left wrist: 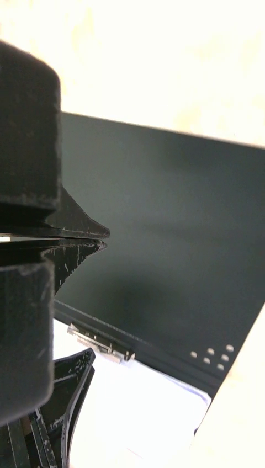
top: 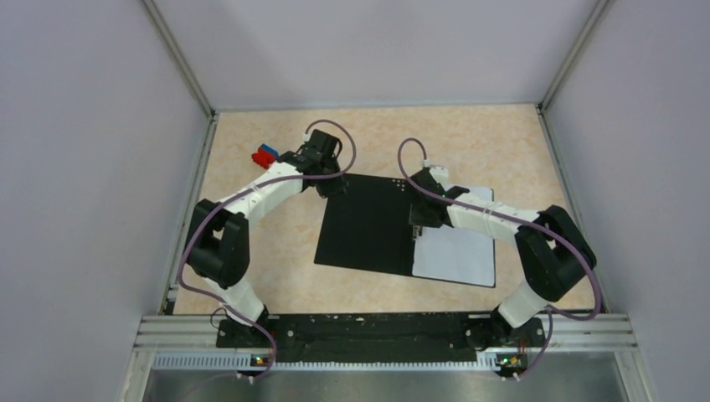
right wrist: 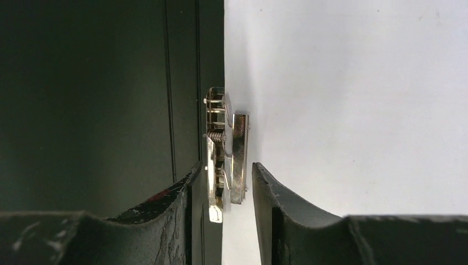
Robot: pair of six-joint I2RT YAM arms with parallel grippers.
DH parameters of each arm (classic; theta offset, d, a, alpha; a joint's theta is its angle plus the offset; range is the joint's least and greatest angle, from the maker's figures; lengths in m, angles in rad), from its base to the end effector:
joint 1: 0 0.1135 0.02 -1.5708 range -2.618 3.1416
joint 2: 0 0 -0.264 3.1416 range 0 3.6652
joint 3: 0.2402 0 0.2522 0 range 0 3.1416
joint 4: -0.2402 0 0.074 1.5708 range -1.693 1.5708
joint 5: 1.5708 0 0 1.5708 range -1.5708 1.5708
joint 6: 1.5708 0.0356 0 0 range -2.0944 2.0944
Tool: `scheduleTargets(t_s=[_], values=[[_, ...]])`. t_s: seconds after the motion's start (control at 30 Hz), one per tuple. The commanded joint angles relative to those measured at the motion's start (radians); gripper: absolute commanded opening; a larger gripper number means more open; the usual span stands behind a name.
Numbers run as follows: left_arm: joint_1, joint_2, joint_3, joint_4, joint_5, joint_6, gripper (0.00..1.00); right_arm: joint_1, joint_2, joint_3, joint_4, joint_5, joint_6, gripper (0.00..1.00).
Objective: Put the files into the folder
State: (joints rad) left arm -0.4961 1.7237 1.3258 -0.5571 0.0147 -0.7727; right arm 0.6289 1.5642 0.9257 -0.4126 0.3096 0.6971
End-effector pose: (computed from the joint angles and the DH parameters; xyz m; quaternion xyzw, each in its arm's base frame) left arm 0.3274 -0.1778 0.2453 -0.1292 0.9442 -0.1853 0.2399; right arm 0.2525 0.1702 0.1860 0.0722 0.9530 0.0388 0.2918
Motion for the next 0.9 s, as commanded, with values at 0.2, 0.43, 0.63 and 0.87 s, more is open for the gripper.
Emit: scheduleTargets(t_s=[0.2,0.43,0.63,0.87], values=[[0.079,-0.101,-0.105,0.008,-0.001,0.029,0.00,0.096,0.141,0.141,-0.062,0.151,-0.019,0.31],[0.098,-0.126,-0.152,0.007,-0.059,0.029,0.00,0.111,0.171,0.128,-0.075,0.187,-0.010,0.22],[0.135,-0.164,-0.209,0.023,-0.088,0.019,0.01,0.117,0.198,0.127,-0.076,0.195,-0.016,0.25],[0.144,-0.146,-0.235,0.030,-0.074,0.040,0.12,0.123,0.232,0.133,-0.047,0.173,-0.037,0.18]])
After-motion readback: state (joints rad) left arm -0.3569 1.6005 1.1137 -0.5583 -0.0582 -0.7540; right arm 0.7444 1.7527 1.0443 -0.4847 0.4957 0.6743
